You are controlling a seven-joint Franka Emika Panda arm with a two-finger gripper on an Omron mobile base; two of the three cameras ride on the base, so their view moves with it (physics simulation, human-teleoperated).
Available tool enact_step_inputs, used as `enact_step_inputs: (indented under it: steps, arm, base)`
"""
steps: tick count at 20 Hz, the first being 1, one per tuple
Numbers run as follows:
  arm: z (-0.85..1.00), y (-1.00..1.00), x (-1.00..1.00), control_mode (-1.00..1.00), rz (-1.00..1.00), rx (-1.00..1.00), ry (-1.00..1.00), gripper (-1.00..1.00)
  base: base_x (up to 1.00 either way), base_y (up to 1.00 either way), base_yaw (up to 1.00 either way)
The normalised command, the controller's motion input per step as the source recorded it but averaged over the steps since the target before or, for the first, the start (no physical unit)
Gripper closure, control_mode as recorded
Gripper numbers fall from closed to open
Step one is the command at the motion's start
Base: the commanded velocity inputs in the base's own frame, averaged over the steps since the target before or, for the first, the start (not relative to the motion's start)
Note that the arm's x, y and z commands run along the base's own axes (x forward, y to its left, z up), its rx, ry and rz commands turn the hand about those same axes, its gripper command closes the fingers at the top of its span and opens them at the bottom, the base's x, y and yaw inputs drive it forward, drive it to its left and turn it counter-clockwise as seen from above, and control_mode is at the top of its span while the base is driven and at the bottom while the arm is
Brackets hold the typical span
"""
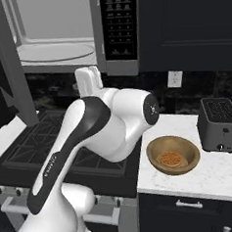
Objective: Open the microwave, place the bowl with waffle inside the microwave, then close the microwave door and turn it on.
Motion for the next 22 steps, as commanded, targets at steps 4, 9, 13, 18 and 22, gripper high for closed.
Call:
enact_step_inputs:
  steps: [4, 9, 13, 18, 22]
  arm:
    - [0.0, 0.73, 0.34, -1.0, 0.2, 0.32, 0.27, -1.0]
    - [0.1, 0.73, 0.18, -1.0, 0.3, 0.24, 0.32, -1.0]
    - [0.31, 0.57, 0.0, -1.0, 0.47, 0.13, 0.27, -1.0]
    - [0.32, 0.45, -0.3, -1.0, 0.59, 0.08, 0.18, -1.0]
    - [0.03, 0.78, -0.4, -1.0, 0.53, 0.04, 0.12, -1.0]
  base:
    - [0.0, 0.0, 0.0]
    - [0.0, 0.0, 0.0]
    - [0.0, 0.0, 0.0]
    - [0.0, 0.0, 0.0]
    - [0.0, 0.0, 0.0]
